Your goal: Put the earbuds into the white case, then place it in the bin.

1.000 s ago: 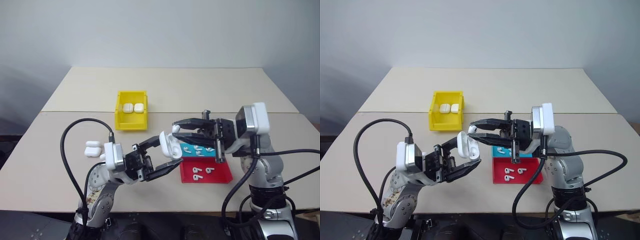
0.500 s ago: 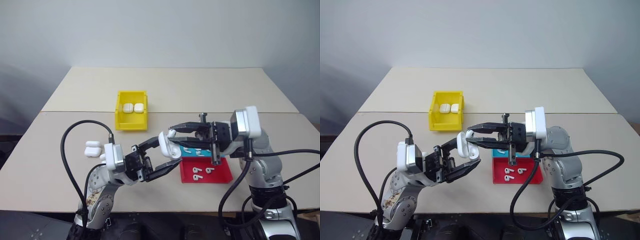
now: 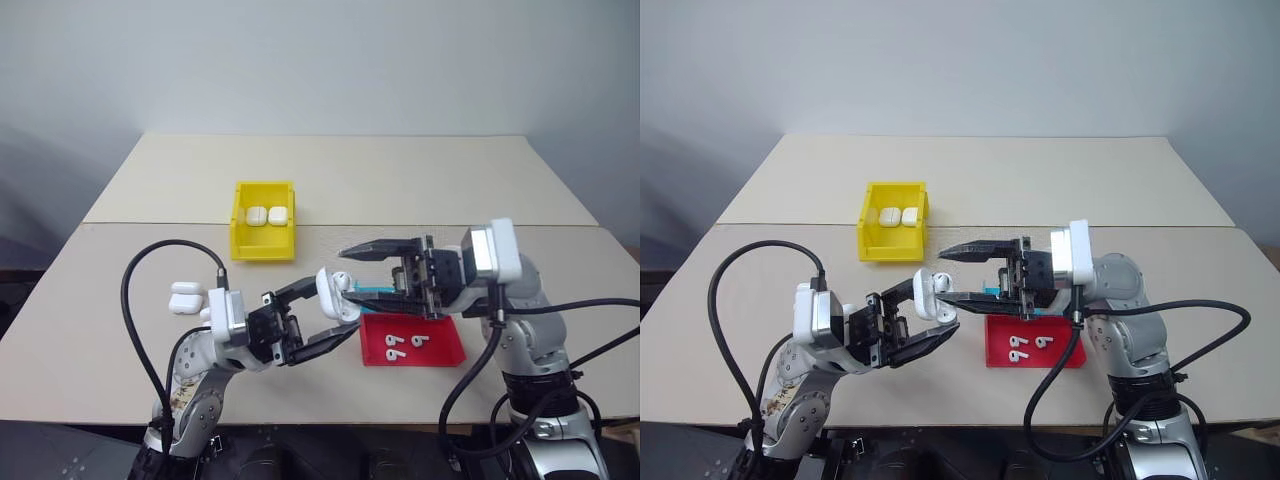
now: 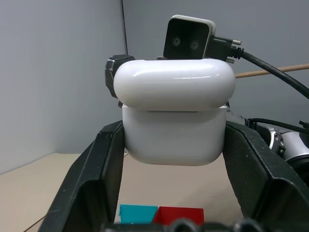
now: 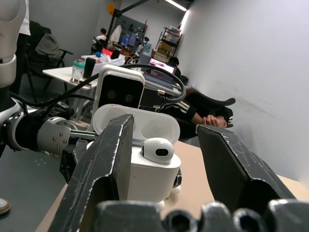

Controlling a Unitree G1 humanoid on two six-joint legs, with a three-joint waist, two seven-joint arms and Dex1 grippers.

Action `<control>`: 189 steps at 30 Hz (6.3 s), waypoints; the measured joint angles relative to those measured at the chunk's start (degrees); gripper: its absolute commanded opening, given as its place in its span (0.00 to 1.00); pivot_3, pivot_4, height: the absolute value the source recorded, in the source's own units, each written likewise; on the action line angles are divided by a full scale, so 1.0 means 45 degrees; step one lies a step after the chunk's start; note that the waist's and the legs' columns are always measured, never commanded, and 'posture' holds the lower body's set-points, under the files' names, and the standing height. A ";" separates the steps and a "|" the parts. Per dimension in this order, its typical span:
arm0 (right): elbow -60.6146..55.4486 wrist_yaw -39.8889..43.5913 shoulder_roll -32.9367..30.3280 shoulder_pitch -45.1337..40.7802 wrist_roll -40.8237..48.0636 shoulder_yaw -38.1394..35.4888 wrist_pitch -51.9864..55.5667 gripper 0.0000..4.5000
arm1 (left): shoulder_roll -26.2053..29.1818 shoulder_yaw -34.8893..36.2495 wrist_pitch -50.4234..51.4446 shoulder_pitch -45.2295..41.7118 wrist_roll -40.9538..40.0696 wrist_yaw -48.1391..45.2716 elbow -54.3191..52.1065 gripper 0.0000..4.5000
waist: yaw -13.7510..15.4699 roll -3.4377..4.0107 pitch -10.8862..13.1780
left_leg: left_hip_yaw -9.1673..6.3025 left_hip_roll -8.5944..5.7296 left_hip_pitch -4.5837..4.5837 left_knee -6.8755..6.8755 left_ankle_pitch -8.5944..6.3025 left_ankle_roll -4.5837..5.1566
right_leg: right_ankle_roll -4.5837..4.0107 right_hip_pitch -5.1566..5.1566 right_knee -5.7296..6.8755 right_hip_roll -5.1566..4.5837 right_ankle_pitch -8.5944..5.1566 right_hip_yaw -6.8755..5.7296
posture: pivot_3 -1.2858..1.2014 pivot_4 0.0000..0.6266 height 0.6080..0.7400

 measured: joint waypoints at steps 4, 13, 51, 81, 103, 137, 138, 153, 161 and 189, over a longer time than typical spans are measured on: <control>0.0091 0.0266 -0.0555 -0.0005 0.0168 -0.0050 0.0109 0.58 | 0.0069 0.0103 -0.0026 0.0001 0.0053 -0.0012 0.0152 0.61 | 0.0015 0.0000 0.0000 | 0.0001 -0.0001 -0.0002 0.0001 0.0000 0.0001 | 0.0000 0.0001 -0.0004 0.0000 0.0000 0.0000 | 0.52 0.24 1.00; 0.3863 0.1538 -0.4995 -0.2792 -0.3735 0.1374 0.0538 0.58 | 0.1400 0.1443 -0.0691 0.1443 0.0480 -0.1076 0.1229 0.61 | -0.0203 0.0007 0.0003 | 0.0046 0.0009 -0.0035 -0.0021 0.0000 0.0001 | -0.0010 -0.0087 0.0004 0.0002 0.0001 0.0030 | 0.52 0.24 1.00; 1.2241 0.2770 -0.3066 -0.6954 -1.2933 0.6723 -0.4658 0.58 | 0.0998 0.1233 -0.1420 0.1998 0.1438 -0.0385 0.1462 0.61 | -0.0289 0.0010 0.0005 | 0.0203 0.0023 -0.0080 -0.0017 0.0038 -0.0062 | -0.0021 -0.0149 0.0021 -0.0006 0.0024 0.0039 | 0.52 0.24 1.00; 1.2481 0.2331 -0.3013 -0.6952 -1.3447 0.6721 -0.5649 0.34 | 0.1097 0.1104 -0.1403 0.1940 0.1443 -0.0294 0.1448 0.61 | -0.0290 0.0013 0.0003 | 0.0203 0.0025 -0.0070 -0.0016 0.0040 -0.0065 | -0.0023 -0.0143 0.0027 -0.0005 0.0026 0.0040 | 0.52 0.24 1.00; 0.7371 0.2113 -0.3655 -0.5284 -0.9449 0.2839 -0.1066 0.17 | 0.0808 0.0957 -0.0590 0.0755 0.1071 0.0165 0.0951 0.61 | -0.0199 0.0014 0.0003 | 0.0186 0.0029 -0.0082 -0.0012 0.0040 -0.0065 | -0.0025 -0.0141 0.0023 -0.0004 0.0030 0.0032 | 0.52 0.24 1.00; -0.4000 -0.5431 0.4007 0.3112 0.2119 -0.1521 0.1887 0.17 | 0.0081 0.0384 0.3095 -0.2502 -0.1564 0.0055 -0.0160 0.61 | -0.0236 0.0029 -0.0008 | 0.0172 0.0210 -0.0051 -0.0008 0.0078 -0.0097 | -0.0119 -0.0137 0.0007 0.0226 0.0106 0.0087 | 0.52 0.24 1.00; -0.3854 -0.5350 0.4000 0.3122 0.2064 -0.1358 0.1727 0.17 | 0.0082 0.0385 0.3096 -0.2502 -0.1567 0.0036 -0.0160 0.61 | -0.0235 0.0029 -0.0008 | 0.0174 0.0210 -0.0054 -0.0008 0.0078 -0.0097 | -0.0120 -0.0137 0.0005 0.0225 0.0107 0.0088 | 0.52 0.24 1.00; -0.3545 -0.4433 0.3191 0.3466 0.2159 -0.0798 0.0903 0.17 | -0.0122 0.0400 0.3320 -0.2485 -0.1560 0.0159 -0.0299 0.61 | -0.0217 0.0029 -0.0008 | 0.0174 0.0210 -0.0056 -0.0008 0.0077 -0.0096 | -0.0122 -0.0140 0.0002 0.0224 0.0108 0.0086 | 0.52 0.24 1.00; -0.3529 -0.4225 0.3016 0.3502 0.2164 -0.0690 0.0701 0.17 | -0.0123 0.0401 0.3329 -0.2475 -0.1548 0.0262 -0.0316 0.61 | -0.0204 0.0028 -0.0008 | 0.0173 0.0210 -0.0057 -0.0007 0.0077 -0.0096 | -0.0122 -0.0140 0.0000 0.0224 0.0109 0.0086 | 0.52 0.24 1.00; -0.3367 -0.4154 0.2351 0.3673 0.2476 -0.0357 0.0534 0.17 | -0.0262 0.0421 0.3268 -0.2288 -0.1037 0.0064 -0.0310 0.61 | -0.0170 0.0028 -0.0007 | 0.0174 0.0210 -0.0058 -0.0007 0.0076 -0.0095 | -0.0123 -0.0140 -0.0001 0.0223 0.0109 0.0085 | 0.52 0.24 1.00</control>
